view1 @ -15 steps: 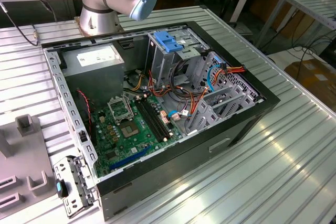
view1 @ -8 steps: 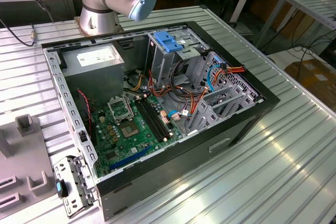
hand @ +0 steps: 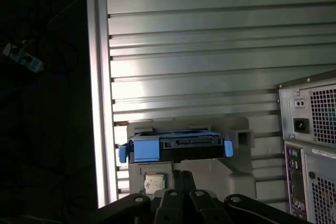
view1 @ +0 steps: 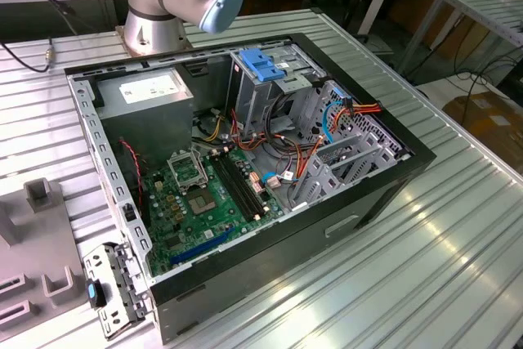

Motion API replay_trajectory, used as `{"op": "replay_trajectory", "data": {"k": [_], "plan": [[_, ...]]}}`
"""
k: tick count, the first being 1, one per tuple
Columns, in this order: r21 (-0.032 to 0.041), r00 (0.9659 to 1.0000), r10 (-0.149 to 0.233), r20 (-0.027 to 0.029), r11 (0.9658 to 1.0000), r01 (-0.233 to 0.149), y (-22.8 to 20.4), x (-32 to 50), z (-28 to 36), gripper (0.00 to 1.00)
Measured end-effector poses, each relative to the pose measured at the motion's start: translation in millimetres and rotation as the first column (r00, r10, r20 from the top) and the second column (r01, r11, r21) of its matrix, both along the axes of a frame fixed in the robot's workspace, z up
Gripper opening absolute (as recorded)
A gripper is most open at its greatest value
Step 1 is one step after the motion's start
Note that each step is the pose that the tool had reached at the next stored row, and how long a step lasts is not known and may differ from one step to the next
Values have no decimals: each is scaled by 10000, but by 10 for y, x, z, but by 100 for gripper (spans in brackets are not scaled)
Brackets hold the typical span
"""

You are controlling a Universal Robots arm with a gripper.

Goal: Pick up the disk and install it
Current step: 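Reach for the disk, then pick up the disk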

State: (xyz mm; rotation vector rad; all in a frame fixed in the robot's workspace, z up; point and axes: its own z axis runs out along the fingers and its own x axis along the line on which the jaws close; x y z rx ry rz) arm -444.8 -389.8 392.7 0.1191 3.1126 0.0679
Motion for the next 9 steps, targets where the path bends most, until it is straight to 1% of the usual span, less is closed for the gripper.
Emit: {"op": "replay_trajectory", "data": {"k": [5, 9], "plan": [[1, 10000, -2, -2, 10000, 2, 0, -83, -1, 11], [0, 10000, -1, -3, 10000, 1, 0, -88, 0, 11]]}}
